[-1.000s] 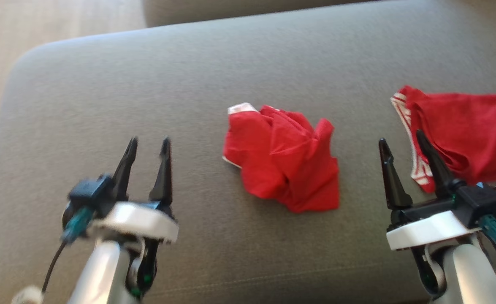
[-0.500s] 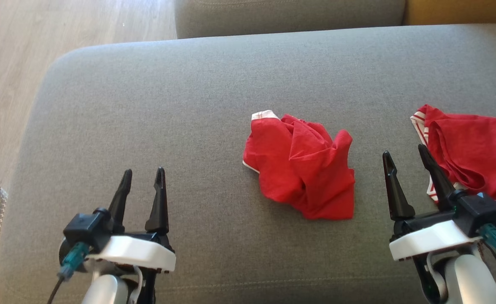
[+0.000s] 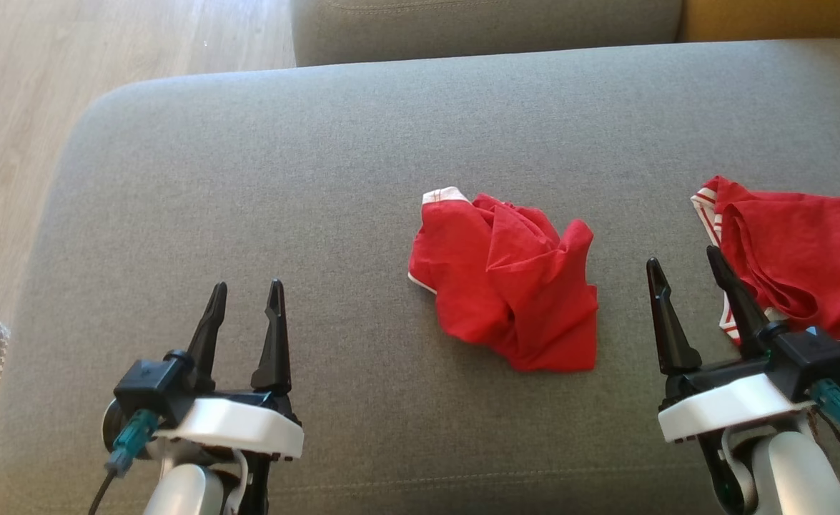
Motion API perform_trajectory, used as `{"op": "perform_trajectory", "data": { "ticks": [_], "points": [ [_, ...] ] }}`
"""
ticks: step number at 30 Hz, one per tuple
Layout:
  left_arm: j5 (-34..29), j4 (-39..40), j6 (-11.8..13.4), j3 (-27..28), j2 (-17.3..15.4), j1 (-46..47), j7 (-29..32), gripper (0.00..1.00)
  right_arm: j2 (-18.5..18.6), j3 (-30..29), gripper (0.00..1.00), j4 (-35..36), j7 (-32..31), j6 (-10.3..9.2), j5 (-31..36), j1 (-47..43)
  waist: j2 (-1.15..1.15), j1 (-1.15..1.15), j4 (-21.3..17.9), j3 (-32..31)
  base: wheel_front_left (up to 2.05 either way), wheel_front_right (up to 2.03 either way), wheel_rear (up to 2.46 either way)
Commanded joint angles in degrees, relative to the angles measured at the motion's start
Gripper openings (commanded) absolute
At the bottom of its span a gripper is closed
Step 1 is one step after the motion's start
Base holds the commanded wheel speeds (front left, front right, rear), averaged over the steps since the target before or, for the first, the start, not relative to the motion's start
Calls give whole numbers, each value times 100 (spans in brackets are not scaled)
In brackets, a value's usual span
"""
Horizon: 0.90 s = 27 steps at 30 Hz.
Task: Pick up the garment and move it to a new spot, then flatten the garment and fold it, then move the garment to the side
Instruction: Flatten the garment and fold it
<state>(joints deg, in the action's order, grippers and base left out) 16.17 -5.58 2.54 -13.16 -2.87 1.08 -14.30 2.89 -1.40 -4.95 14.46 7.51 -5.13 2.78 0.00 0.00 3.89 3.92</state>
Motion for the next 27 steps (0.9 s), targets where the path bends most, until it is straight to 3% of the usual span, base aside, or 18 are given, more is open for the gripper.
{"op": "perform_trajectory", "data": {
  "ticks": [1, 14, 20, 27],
  "points": [
    [-19, 196, 47, 147, -1, 138, -70, 100, -2, 148, 100, 149, 45, -2, -29, 99, 0, 0, -10, -1, 0, 0, 0],
    [-59, 110, 9, -7, -1, 247, -70, 100, -2, 186, 100, -188, -56, -2, 28, 436, 0, 0, 152, 178, 0, 0, 0],
    [-92, 74, -20, -52, -1, 358, -70, 100, -2, 205, 100, -734, -284, -2, -79, 1011, 0, 0, 358, 465, 0, 0, 0],
    [-58, 31, -31, -150, -1, 528, -70, 100, -2, 78, 100, -1626, -756, -2, -752, 1709, 0, 0, 603, 740, 0, 0, 0]
  ]
}}
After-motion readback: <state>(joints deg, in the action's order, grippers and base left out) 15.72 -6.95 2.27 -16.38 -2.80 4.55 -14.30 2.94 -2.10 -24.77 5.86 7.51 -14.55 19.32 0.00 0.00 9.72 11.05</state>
